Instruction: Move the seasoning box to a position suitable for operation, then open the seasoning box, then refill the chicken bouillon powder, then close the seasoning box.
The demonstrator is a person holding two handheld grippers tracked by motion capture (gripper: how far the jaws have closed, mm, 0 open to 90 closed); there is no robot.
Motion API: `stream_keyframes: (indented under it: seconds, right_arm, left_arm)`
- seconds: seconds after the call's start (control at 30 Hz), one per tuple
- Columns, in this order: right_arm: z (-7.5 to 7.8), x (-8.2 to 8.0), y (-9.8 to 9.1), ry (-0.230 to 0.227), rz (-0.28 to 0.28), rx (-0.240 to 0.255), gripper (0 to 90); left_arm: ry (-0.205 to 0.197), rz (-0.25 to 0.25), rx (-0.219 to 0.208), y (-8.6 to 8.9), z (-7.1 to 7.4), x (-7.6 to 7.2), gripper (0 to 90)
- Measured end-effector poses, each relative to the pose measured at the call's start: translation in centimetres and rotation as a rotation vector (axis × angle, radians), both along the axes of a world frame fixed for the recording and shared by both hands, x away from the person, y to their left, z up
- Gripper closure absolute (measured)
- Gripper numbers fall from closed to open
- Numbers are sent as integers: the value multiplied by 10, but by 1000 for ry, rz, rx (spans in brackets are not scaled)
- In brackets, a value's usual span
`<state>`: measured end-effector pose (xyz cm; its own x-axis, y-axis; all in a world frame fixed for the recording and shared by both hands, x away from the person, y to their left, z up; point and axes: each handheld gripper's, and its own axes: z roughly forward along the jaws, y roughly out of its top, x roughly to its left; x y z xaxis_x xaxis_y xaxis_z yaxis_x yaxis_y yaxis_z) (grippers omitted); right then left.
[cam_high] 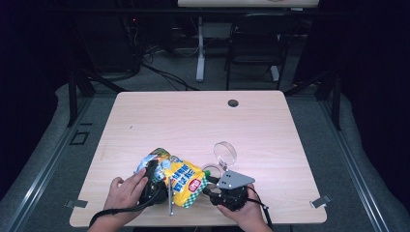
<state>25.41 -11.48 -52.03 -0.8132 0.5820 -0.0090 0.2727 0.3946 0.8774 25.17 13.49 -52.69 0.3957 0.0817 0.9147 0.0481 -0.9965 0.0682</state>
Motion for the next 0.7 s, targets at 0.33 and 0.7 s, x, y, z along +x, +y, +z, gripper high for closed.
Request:
stream_keyframes:
  seconds: [0.33, 0.7]
  right_arm:
    - [0, 0, 0, 5, 4, 4, 607]
    - [-1, 0, 1, 3, 1, 6, 607]
  left_arm:
    - [-13, -4, 30, 0, 3, -1, 559]
    - [-38, -8, 58, -1, 5, -2, 559]
